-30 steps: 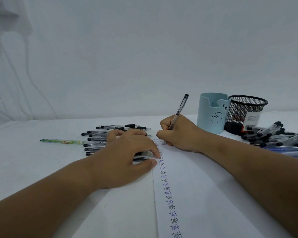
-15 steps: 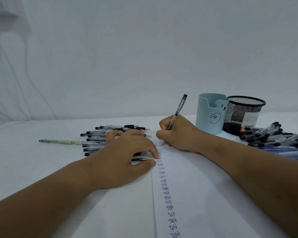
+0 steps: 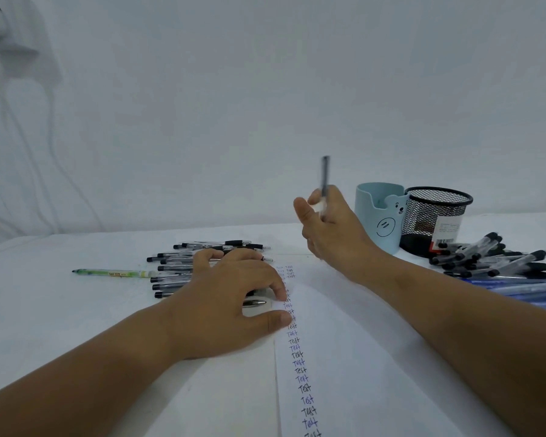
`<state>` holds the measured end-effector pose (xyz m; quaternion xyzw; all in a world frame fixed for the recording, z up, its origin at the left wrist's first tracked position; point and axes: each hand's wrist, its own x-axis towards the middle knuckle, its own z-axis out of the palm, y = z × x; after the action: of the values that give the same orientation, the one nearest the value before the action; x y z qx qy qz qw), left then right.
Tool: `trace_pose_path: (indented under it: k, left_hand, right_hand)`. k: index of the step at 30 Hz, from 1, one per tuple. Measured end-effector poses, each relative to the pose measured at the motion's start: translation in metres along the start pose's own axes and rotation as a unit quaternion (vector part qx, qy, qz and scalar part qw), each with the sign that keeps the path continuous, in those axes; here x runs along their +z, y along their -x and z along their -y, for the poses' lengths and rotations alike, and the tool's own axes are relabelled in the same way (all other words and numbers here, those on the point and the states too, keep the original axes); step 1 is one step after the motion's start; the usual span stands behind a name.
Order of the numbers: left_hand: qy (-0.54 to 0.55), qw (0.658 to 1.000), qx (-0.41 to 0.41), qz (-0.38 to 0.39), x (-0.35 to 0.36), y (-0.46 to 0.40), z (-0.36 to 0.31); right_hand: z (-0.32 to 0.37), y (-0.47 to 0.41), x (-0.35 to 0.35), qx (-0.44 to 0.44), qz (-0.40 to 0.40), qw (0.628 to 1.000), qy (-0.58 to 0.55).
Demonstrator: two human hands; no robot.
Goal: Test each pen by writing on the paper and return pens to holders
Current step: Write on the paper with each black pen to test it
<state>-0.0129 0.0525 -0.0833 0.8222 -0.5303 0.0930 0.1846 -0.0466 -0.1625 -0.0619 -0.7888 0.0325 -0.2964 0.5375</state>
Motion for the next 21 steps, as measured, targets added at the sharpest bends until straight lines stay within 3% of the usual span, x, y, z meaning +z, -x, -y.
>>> trace_pose_path:
  k: [12,17,21]
  left_hand:
    - [-0.052,0.998,-0.014,0.014,-0.004,0.004,-0.012]
    - [-0.036,0.998,0.004,-0.044,-0.003,0.004,-0.02]
    - [-0.002,0.997,0.014,-0.075,-0.001,0.004,-0.029]
  right_hand:
    - [0.033,0.01,-0.015,-0.013,0.026,0.997,0.075]
    - [0.042,0.025,-0.041,-0.039,0.05,0.979,0.191]
    - [0.045,0.039,-0.099,-0.079,0.037,0.937,0.337]
